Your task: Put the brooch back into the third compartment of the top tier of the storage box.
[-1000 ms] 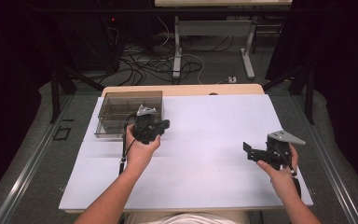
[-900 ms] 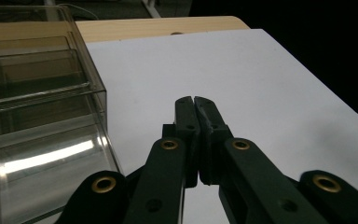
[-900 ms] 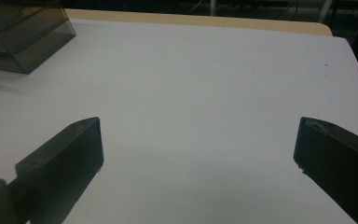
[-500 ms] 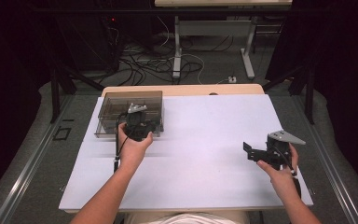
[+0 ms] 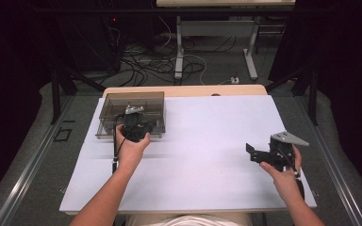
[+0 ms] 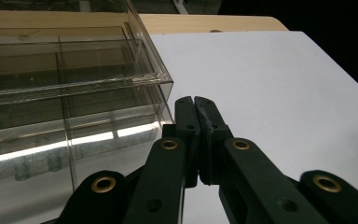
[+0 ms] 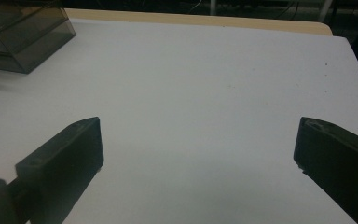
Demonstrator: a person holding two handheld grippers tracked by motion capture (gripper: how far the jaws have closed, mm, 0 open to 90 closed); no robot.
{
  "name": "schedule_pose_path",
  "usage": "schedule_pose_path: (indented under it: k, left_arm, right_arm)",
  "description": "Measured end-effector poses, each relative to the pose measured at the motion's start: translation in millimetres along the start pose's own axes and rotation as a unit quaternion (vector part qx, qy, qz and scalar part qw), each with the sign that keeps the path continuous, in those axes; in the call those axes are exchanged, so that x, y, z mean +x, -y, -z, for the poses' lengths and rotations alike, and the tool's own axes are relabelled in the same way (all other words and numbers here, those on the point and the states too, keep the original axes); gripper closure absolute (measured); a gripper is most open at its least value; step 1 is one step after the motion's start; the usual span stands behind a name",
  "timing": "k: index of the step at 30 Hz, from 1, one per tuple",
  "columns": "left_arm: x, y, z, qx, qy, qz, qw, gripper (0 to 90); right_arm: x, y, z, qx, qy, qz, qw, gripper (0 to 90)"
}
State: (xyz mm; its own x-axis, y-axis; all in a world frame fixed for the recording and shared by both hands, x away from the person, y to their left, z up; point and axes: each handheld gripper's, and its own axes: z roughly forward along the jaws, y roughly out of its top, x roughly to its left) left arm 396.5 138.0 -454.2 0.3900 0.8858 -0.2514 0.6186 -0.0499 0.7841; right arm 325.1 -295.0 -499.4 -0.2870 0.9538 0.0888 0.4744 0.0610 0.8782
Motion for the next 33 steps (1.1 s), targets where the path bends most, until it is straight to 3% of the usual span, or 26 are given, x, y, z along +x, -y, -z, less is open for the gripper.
schedule_pose_path:
  k: [11,33]
  left_arm:
    - [8.9,2.7,-5.5,0.003,-0.012,0.013,0.9998,89.3]
    - [19.3,4.5,-16.6,0.023,-0.037,0.021,0.9988,88.7]
  right_arm:
    - [0.2,0.2,-0.2,0.001,0.001,-0.001,1.0,1.1]
    - [0.4,0.3,-0.5,-0.001,0.001,0.0,1.0,1.0]
